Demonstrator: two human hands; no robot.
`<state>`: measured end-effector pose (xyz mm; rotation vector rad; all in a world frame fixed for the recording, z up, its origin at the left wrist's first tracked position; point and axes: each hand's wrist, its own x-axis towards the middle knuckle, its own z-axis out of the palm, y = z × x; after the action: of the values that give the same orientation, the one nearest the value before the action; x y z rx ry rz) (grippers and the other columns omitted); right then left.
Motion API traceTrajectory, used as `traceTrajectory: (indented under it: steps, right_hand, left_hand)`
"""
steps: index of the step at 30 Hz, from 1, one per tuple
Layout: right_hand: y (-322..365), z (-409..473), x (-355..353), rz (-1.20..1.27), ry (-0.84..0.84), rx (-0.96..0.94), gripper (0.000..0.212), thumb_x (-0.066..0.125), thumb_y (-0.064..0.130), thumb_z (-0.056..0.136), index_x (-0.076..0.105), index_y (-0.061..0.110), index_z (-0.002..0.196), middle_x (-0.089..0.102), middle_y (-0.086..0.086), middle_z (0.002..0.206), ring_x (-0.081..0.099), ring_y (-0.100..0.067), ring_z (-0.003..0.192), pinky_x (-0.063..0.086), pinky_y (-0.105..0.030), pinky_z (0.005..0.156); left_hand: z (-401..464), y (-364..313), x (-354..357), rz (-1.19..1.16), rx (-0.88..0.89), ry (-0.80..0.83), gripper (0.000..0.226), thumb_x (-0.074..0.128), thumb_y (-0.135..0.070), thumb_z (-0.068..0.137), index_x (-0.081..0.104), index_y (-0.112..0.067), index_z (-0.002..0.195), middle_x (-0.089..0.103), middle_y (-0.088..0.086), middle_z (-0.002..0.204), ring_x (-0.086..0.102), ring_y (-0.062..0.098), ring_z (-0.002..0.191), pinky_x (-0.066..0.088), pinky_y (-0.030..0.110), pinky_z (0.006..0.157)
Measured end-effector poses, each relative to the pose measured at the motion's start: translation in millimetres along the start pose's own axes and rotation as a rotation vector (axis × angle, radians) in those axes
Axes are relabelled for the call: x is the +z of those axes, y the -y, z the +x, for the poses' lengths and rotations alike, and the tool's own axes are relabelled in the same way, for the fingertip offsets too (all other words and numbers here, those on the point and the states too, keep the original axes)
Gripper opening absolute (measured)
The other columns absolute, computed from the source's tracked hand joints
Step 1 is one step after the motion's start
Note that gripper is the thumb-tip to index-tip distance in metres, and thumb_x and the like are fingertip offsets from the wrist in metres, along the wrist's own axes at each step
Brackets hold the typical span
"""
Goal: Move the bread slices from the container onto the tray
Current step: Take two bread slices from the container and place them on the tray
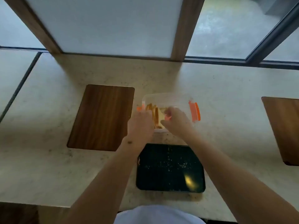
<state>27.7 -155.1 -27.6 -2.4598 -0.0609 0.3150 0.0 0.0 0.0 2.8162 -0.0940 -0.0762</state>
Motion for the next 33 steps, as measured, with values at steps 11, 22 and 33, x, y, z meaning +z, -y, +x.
traceTrajectory:
  steps: [11,22,33]
  right_hand:
    - [-17.0,68.1,7.4,-0.095,0.454,-0.122,0.102,0.089,0.037,0.062,0.039,0.02,0.149,0.058,-0.006,0.142,0.054,-0.03,0.127,0.043,-0.044,0.102]
    - [-40.0,72.6,-13.0,-0.292,0.465,-0.226,0.051,0.082,0.031,0.072,0.06,0.02,0.118,0.06,-0.002,0.109,0.05,-0.026,0.103,0.045,-0.042,0.093]
    - [-44.8,58.4,-32.1,-0.363,0.435,-0.229,0.025,0.062,0.008,0.088,0.075,0.023,0.104,0.07,0.002,0.097,0.062,-0.02,0.087,0.057,-0.039,0.083]
  left_hand:
    - [79.6,-20.4,24.8,0.161,-0.084,0.046,0.017,0.057,-0.013,0.089,0.071,-0.006,0.096,0.064,0.014,0.101,0.06,0.028,0.088,0.044,0.033,0.06]
    - [69.5,-35.8,38.8,0.121,-0.079,-0.002,0.009,0.058,-0.006,0.088,0.068,-0.007,0.089,0.066,0.016,0.094,0.059,0.035,0.096,0.055,0.046,0.077]
    - [76.5,-54.6,51.8,0.183,-0.107,0.161,0.007,0.063,-0.013,0.086,0.067,-0.009,0.084,0.065,0.011,0.097,0.058,0.03,0.091,0.046,0.048,0.091]
